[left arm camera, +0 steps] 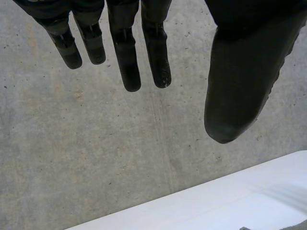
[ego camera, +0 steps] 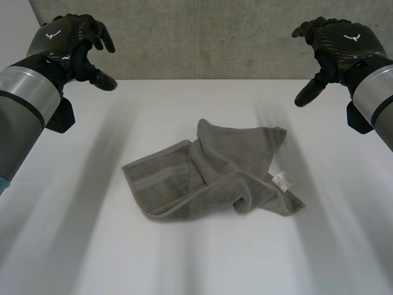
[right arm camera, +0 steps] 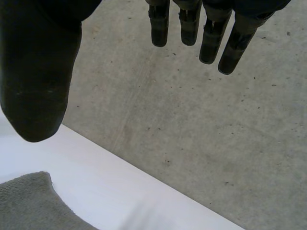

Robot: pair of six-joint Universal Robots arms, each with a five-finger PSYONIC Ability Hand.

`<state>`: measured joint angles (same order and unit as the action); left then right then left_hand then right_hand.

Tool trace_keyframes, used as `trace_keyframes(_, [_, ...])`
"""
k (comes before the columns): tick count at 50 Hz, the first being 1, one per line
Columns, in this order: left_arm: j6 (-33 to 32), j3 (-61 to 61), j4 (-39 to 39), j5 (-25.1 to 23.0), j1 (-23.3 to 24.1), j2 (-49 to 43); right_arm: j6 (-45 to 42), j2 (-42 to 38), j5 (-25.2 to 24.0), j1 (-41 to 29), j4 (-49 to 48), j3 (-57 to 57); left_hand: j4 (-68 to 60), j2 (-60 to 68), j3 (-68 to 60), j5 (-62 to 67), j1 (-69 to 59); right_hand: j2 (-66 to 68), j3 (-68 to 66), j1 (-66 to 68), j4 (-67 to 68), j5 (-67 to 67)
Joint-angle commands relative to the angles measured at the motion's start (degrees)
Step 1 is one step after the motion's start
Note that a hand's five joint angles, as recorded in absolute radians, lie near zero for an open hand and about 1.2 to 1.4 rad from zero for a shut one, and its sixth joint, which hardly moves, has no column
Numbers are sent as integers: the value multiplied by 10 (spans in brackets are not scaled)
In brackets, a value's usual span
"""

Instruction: Fold the towel.

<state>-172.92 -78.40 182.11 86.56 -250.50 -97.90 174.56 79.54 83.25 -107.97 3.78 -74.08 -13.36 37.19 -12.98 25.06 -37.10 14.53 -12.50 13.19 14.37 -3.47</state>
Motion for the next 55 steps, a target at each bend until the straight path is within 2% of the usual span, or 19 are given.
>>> trace_keyframes(1, [0,0,2,0,-1,0,-13,-7,-27,-7,20,-8,34,-66,30,-45,65,-45,25,-32,-44,35])
trace_keyframes(3, [0,-1,3,-1,-1,1,-25,-16,-48,-7,44,-8,34,-94,30,-73,94,-45,25,-32,-44,35])
trace_keyframes(5, [0,-1,3,-2,-1,2,-59,-52,-102,-12,109,-1,34,-126,30,-105,126,-45,25,-32,-44,35])
trace_keyframes(6, [-1,-2,3,-2,-1,2,-59,-52,-102,-12,110,-1,34,-153,30,-132,153,-45,25,-32,-44,35])
trace_keyframes(8, [-2,-4,4,-3,-1,2,-96,-97,-130,-47,156,4,34,-182,30,-161,181,-45,25,-32,-44,35])
trace_keyframes(14, [-4,-6,4,-5,0,1,-129,-156,-126,-86,163,12,34,-241,30,-220,240,-45,25,-32,-44,35])
trace_keyframes(20, [-5,-6,4,-5,0,0,-124,-230,-93,-101,90,7,34,-241,30,-220,240,-34,25,-21,-44,24])
trace_keyframes(21, [-5,-6,4,-5,0,0,-124,-242,-85,-107,70,7,34,-241,30,-220,240,106,25,119,-44,-116])
trace_keyframes(22, [-5,-6,4,-5,0,0,-124,-243,-85,-107,70,7,34,-241,30,-220,240,107,25,120,-44,-118])
trace_keyframes(24, [-5,-6,4,-5,-1,1,-125,-251,-82,-116,47,7,34,-241,30,-220,240,489,25,502,-44,-499])
trace_keyframes(25, [-5,-6,5,-5,-1,2,-125,-251,-82,-116,47,7,34,-241,30,-220,240,490,25,504,-44,-501])
trace_keyframes(26, [-5,-6,5,-5,-1,2,-126,-250,-84,-116,43,8,34,-241,30,-220,240,653,25,666,-44,-664])
trace_keyframes(31, [-4,-5,6,-5,-7,7,-124,-233,-85,-117,40,29,34,-241,30,-220,240,655,25,668,-44,-665])
trace_keyframes(37, [-2,-4,6,-5,-10,9,-115,-115,-77,-103,28,184,34,-241,30,-220,240,655,25,668,-44,-665])
trace_keyframes(42, [0,-4,6,-4,-9,9,-55,-45,-60,-33,-38,258,34,-241,30,-220,240,655,25,668,-44,-665])
trace_keyframes(44, [0,-4,6,-4,-9,9,-31,-36,-73,7,-55,229,34,-241,30,-220,240,655,25,668,-44,-665])
trace_keyframes(50, [1,-6,7,-4,-9,9,-73,-63,-114,8,-51,84,34,-241,30,-220,240,655,25,668,-44,-665])
trace_keyframes(52, [1,-6,9,-4,-9,9,-180,-116,-124,7,-41,9,34,-241,30,-220,240,655,25,668,-44,-665])
trace_keyframes(55, [1,-9,14,-4,-9,7,-251,-142,-115,7,-39,-15,34,-241,30,-220,240,655,25,668,-44,-665])
